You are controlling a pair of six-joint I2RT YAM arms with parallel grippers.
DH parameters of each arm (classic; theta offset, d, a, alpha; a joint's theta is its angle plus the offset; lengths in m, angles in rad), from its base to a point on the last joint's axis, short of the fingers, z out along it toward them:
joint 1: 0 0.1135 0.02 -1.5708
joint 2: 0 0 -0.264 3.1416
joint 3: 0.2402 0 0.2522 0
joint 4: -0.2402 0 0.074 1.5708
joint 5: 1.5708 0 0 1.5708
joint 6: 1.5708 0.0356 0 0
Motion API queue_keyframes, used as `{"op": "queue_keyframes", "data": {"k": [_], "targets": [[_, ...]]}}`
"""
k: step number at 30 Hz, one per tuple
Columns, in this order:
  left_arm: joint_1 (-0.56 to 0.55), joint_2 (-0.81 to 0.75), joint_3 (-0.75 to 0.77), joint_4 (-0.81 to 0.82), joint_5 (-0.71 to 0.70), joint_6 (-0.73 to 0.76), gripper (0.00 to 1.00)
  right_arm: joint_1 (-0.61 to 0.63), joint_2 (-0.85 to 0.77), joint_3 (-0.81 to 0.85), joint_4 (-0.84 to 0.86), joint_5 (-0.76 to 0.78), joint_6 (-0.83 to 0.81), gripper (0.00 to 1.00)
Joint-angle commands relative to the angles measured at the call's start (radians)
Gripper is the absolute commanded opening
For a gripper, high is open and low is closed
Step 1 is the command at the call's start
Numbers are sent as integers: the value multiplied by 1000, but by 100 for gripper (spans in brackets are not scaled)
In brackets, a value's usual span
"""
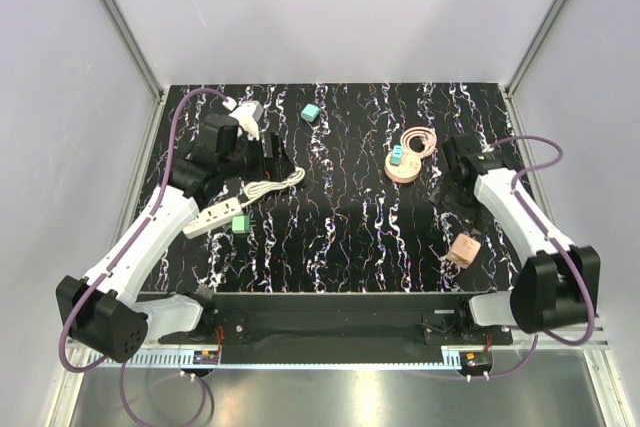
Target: Insert the plug
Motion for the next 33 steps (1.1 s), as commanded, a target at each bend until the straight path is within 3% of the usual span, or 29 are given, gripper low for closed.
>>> {"op": "queue_keyframes", "data": {"k": [1,10,15,20,23,26,27,28,32,33], "targets": [[6,-29,1,45,11,3,99,-16,-82,-44,-16,93,124,100],[6,-29,1,45,10,4,99,-90,53,-113,-88,77,208,100],[5,-29,1,46,8,4,99,-91,100,-159,-11,81,173,99],[6,-26,2,46,17,1,99,-91,105,-165,94,47,54,78],[6,-21,2,49,22,1,99,-90,55,-164,168,-54,-45,65],[6,-17,-1,60,37,-2,99,-88,13,-170,272,-285,-152,58],[8,-12,-1,63,43,-2,99,-87,10,-171,303,-452,-214,56],[8,-12,-2,66,60,-4,99,-71,13,-171,349,-520,-241,54],[8,-15,-19,118,152,12,98,7,67,-133,390,-734,-327,39],[8,-17,-31,134,219,18,98,13,64,-130,410,-824,-324,30]]}}
